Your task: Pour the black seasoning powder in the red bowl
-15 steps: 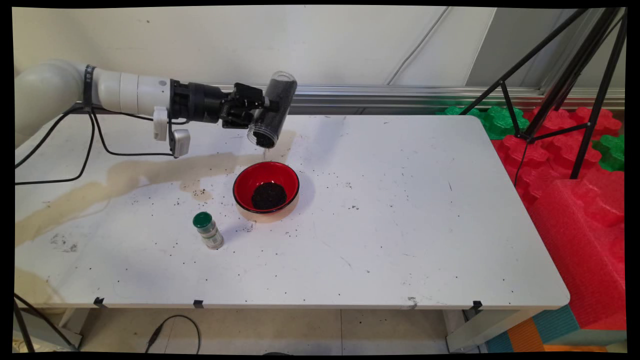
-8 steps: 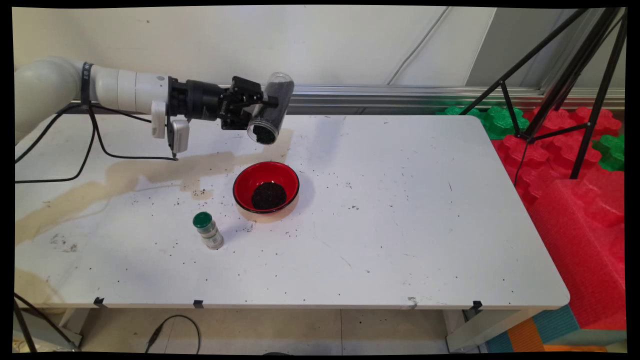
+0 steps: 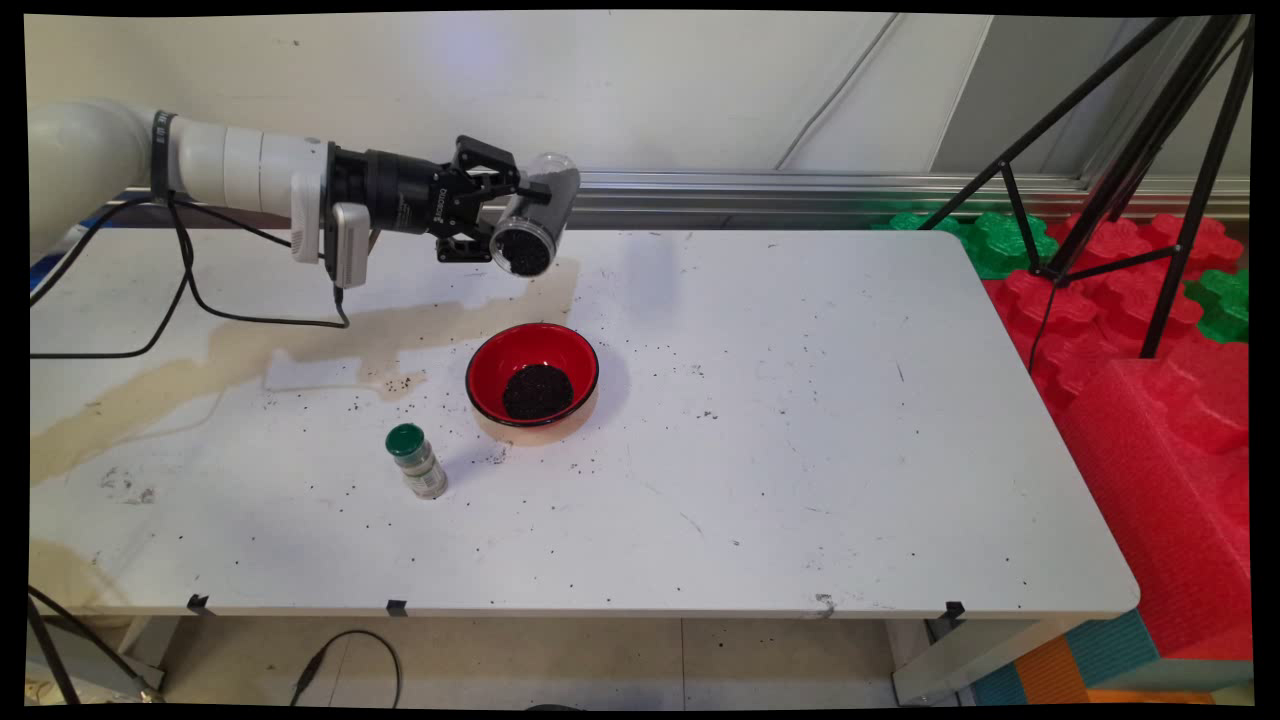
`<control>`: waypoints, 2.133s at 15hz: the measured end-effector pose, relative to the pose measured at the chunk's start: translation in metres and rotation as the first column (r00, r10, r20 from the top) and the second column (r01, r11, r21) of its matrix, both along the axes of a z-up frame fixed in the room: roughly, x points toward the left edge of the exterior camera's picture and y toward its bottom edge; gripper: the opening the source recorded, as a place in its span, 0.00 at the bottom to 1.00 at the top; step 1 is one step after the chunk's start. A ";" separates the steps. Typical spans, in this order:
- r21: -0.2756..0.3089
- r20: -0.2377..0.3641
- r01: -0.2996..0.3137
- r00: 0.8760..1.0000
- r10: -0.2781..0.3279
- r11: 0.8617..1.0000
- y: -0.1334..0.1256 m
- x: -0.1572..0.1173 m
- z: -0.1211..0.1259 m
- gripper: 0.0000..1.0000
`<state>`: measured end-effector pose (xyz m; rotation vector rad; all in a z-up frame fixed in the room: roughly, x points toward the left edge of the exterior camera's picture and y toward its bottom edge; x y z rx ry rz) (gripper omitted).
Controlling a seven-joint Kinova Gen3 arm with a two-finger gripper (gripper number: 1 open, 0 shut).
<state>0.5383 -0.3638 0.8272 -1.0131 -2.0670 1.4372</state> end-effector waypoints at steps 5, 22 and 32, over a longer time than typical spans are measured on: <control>0.108 -0.078 -0.030 0.996 0.039 0.994 0.001 0.002 0.008 0.00; 0.525 -0.346 -0.066 0.894 0.284 0.848 -0.014 0.012 0.042 0.00; 0.773 -0.395 -0.017 0.770 0.501 0.634 -0.036 0.021 0.063 0.00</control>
